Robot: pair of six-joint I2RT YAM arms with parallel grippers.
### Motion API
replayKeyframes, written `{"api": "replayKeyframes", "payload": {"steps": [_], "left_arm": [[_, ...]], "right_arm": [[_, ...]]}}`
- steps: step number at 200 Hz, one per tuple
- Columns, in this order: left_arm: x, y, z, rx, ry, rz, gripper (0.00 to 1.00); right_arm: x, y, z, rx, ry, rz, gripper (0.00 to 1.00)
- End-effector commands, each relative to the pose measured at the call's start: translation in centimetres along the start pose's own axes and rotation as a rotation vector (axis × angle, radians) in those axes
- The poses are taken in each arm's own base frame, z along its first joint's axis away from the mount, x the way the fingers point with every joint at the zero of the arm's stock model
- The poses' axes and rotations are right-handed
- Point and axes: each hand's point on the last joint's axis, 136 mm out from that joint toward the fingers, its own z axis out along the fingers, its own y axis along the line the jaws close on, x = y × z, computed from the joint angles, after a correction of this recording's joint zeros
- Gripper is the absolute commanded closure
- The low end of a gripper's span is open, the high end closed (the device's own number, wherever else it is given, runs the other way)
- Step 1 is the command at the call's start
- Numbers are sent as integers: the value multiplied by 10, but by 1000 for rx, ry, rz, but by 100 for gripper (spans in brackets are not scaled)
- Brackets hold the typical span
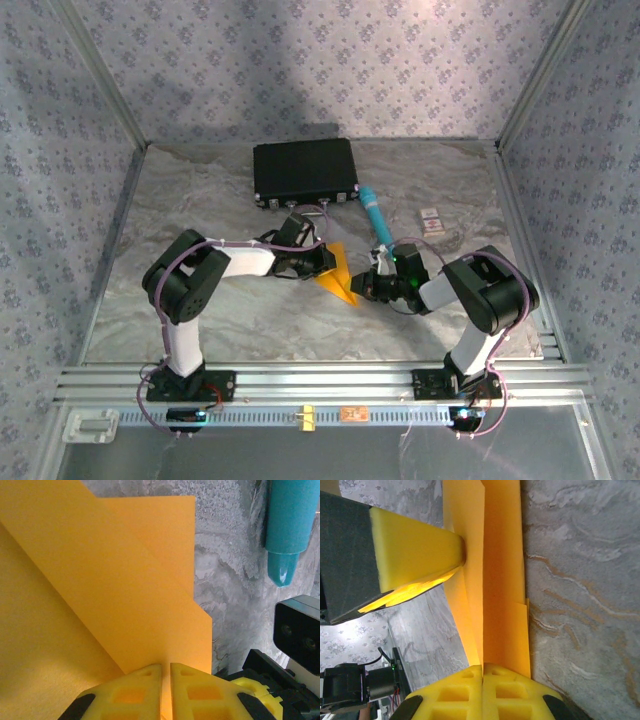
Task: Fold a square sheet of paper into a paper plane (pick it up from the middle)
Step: Fourth fold the wing at the center of the table.
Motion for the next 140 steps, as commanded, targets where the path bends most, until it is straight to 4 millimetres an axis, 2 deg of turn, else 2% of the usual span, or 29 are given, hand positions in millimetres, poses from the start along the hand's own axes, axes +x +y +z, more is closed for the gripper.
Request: {"api": "replayKeyframes", "payload": {"steps": [1,140], "left_arm": [[-12,-7,5,15,-24,6,87],[-5,6,17,-33,34,0,87]], "right_arm": [[9,-23,3,82,27,60,96],[9,-29,1,107,20,83,95]]}}
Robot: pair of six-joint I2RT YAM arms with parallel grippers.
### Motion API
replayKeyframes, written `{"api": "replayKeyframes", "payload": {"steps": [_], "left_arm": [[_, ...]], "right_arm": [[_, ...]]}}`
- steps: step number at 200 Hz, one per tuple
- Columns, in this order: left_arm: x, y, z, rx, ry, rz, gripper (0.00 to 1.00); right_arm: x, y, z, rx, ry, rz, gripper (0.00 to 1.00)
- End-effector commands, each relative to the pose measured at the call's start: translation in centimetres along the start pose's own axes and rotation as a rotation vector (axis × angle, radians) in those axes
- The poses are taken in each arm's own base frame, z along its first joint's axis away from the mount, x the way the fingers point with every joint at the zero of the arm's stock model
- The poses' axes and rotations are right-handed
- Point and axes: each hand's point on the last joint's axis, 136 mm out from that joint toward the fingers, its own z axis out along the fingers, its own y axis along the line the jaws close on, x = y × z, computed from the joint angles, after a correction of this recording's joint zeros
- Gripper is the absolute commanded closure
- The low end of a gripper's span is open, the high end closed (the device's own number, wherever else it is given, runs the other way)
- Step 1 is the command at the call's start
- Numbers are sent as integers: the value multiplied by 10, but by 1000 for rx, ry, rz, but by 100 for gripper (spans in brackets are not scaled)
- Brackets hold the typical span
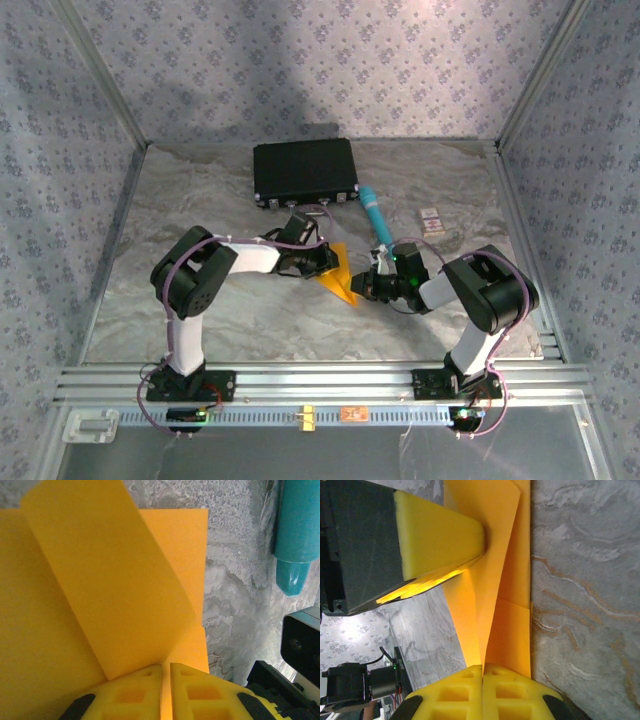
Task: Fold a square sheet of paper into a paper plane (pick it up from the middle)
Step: Fourth fold the wing at the center of the table.
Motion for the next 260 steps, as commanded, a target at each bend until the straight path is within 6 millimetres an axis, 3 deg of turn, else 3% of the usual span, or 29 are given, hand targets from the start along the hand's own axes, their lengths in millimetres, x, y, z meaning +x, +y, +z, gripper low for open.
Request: {"api": "replayKeyframes", "payload": {"steps": [1,86,165,196,260], "left_arm": [[-1,4,5,-23,19,7,87],[9,22,10,-92,69,2,88],[10,20,11,-81,75,3,88],[9,19,11,-79,74,5,88],[10,20,11,-81,76,4,88]], "right_arm": [[9,-29,1,107,14,75,95],[13,-21,-7,137,21,55,87],[31,-26,-10,200,87,32,80],[32,-36,-13,265,87,33,81],[38,-34,-15,245,97,47,87]]}}
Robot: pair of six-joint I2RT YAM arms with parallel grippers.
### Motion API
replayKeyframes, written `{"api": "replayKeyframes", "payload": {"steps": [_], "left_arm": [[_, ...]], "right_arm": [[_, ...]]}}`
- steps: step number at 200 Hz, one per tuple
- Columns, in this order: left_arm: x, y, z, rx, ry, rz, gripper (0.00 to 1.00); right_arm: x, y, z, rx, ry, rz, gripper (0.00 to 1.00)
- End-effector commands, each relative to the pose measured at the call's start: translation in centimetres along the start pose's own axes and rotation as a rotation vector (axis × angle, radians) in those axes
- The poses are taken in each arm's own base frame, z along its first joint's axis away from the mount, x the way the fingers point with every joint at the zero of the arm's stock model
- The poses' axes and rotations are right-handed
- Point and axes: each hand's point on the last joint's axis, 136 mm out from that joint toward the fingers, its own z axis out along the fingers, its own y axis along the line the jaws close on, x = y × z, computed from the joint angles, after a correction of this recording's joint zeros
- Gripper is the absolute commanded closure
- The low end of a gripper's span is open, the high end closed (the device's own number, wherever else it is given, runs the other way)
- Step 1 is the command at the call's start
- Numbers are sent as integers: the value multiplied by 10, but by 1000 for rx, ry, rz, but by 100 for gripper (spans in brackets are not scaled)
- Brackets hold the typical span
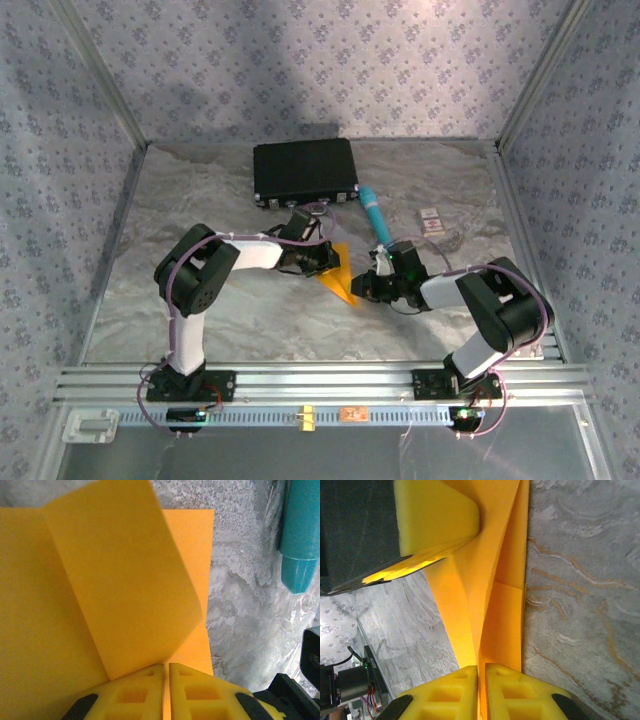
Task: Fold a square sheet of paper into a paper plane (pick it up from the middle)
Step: Fourth fold the wing at the center of the table.
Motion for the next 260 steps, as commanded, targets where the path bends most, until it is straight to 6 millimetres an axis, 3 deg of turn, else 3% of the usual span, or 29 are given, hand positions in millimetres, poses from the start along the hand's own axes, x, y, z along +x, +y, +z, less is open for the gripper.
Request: {"api": "replayKeyframes", "payload": {"steps": [1,52,139,169,206,260], "left_arm": [[9,20,8,-61,37,-15,88],[8,21,7,-66,32,-17,89],[8,22,7,-70,32,-17,89],[8,22,7,-71,32,-18,89],[8,23,7,-71,32,-20,89],[9,23,7,-70,33,-21,89]], "right_arm": [[33,-30,-3,107,85,88,86],[37,-26,-7,95,89,101,83],[47,-32,-8,117,125,130,88],[44,-24,-9,95,122,115,84],[45,-21,-13,101,129,106,87],[50,-28,-11,144,146,109,85]]}}
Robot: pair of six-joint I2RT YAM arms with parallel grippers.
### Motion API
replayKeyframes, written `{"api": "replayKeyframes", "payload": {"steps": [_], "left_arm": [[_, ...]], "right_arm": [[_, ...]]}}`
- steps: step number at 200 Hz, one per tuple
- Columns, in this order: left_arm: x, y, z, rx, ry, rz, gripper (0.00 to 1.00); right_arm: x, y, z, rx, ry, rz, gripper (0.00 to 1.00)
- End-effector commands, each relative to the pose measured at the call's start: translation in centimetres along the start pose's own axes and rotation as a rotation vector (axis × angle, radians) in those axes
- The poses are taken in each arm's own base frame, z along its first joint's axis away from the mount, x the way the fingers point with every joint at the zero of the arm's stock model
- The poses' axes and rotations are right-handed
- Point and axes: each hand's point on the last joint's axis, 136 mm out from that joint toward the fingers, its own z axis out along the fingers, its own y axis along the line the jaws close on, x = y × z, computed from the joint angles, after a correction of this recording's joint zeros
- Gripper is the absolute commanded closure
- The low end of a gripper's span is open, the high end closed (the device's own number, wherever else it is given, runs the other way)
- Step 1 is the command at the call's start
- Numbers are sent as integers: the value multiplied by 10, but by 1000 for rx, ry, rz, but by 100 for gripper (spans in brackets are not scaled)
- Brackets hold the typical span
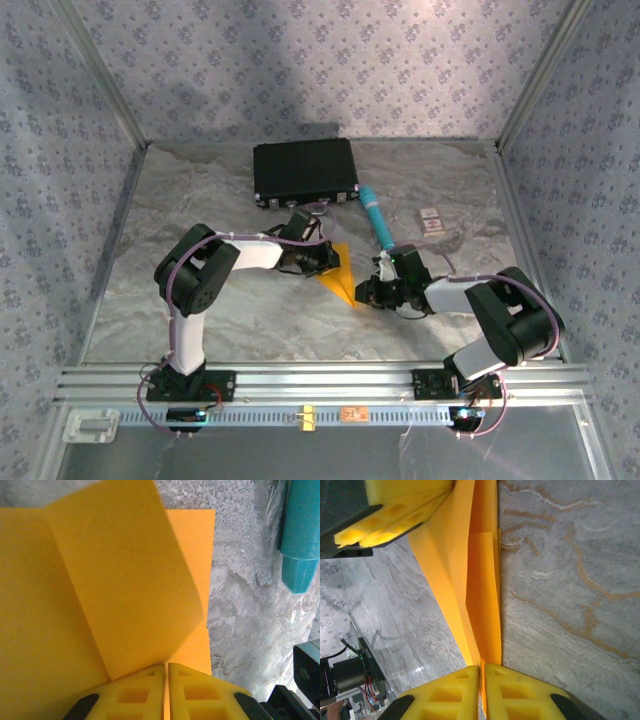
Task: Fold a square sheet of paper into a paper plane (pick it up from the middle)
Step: Fourth fold the wing at the center of the table.
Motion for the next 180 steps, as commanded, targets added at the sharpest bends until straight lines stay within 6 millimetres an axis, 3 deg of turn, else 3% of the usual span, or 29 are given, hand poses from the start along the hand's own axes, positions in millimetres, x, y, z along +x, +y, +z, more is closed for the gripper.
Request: {"api": "replayKeyframes", "payload": {"steps": [1,41,80,136,180], "left_arm": [[9,23,7,-70,34,-21,89],[9,23,7,-69,33,-22,89],[9,23,7,-70,32,-21,89],[10,25,7,-74,35,-24,89],[9,25,7,-75,34,-25,90]], "right_arm": [[29,-24,1,99,94,68,85],[29,-26,1,125,95,59,85],[32,-30,1,143,97,70,93],[37,-32,-3,155,101,85,86],[42,-35,-5,174,104,92,90]]}}
